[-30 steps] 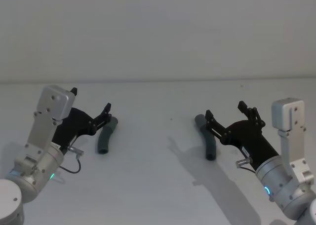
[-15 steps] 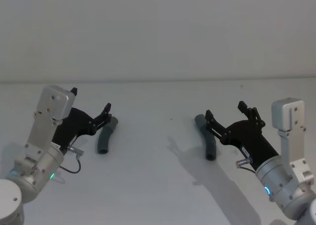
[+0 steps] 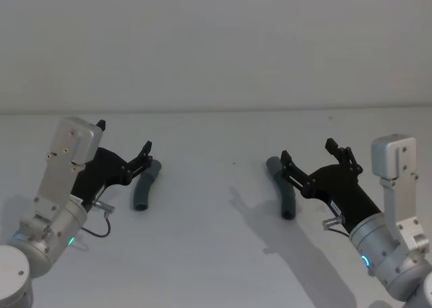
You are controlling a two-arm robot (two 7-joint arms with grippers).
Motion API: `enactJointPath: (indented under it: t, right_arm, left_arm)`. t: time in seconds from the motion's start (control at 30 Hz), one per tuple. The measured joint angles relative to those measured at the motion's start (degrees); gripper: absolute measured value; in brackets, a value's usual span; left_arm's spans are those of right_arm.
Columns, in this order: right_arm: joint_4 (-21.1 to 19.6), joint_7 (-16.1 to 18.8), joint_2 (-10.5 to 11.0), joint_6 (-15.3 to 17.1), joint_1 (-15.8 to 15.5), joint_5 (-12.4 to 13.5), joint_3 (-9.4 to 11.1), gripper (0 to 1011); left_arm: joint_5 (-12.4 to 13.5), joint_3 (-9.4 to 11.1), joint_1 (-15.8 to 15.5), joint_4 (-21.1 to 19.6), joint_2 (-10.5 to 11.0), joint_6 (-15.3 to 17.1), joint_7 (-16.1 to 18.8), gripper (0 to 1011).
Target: Use both hands to pick up one end of the pipe from the table, align the ends, and insert them.
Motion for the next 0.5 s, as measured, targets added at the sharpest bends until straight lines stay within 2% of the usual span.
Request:
enactJointPath:
  t: [0.5]
  right_arm:
    - [0.0,0.0,0.0,0.0,0.0,0.0,0.0,1005]
  left_arm:
    - [0.0,0.0,0.0,0.0,0.0,0.0,0.0,1000]
